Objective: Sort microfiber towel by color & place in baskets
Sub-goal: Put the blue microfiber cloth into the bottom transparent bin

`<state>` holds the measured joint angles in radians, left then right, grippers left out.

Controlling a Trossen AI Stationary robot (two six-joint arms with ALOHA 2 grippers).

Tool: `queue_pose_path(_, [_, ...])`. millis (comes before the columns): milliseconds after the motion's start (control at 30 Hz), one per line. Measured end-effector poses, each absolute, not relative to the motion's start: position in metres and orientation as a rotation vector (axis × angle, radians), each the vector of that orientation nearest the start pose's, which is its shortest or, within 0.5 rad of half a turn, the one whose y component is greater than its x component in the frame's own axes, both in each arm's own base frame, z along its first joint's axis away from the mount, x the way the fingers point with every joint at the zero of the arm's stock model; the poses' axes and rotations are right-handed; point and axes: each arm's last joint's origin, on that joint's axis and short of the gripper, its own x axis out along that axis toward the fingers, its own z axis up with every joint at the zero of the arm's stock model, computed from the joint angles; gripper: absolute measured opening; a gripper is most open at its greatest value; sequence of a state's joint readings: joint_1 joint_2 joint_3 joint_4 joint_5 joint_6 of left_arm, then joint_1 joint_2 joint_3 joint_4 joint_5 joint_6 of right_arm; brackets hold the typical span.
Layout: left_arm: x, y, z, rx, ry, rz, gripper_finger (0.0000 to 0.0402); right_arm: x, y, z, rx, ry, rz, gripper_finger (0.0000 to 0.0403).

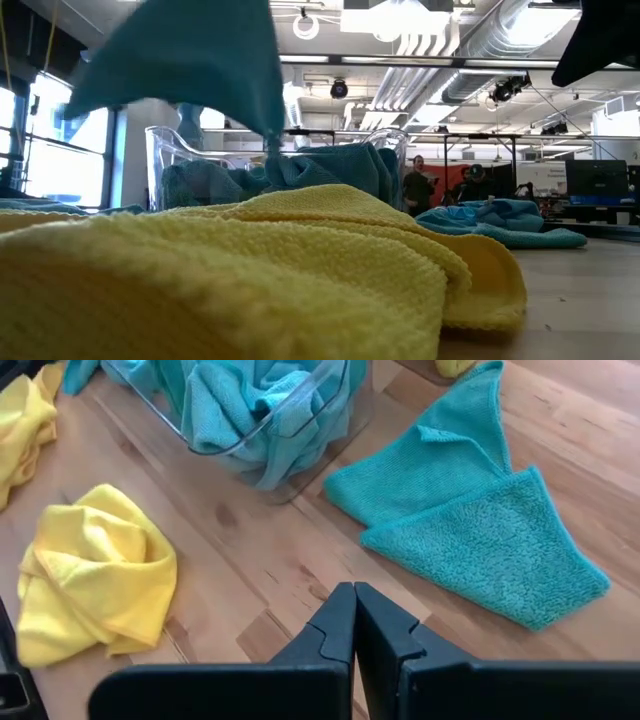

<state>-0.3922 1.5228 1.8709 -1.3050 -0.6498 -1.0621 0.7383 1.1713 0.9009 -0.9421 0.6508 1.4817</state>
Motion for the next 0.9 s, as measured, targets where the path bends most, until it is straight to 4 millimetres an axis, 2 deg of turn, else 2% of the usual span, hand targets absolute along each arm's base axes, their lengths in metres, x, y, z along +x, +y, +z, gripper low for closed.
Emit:
queue_pose_path(233, [0.271, -0.043, 0.433, -0.410, 0.658, 0.655, 0.0000, 0.161, 0.122, 0.254, 0.636, 0.696, -0.593, 0.0000])
queue_pose_path(600, [0.276, -0.011, 0.430, -0.185, 0.702, 0.738, 0.0000, 0.164, 0.118, 0.255, 0.668, 0.644, -0.641, 0.0000])
queue_pose_path(733, [0.277, -0.009, 0.428, -0.247, 0.767, 0.630, 0.0000, 0.166, 0.115, 0.255, 0.674, 0.638, -0.656, 0.0000])
queue_pose_path(900, [0.276, -0.023, 0.424, -0.452, 0.901, 0.340, 0.0000, 0.168, 0.112, 0.255, 0.683, 0.631, -0.673, 0.0000])
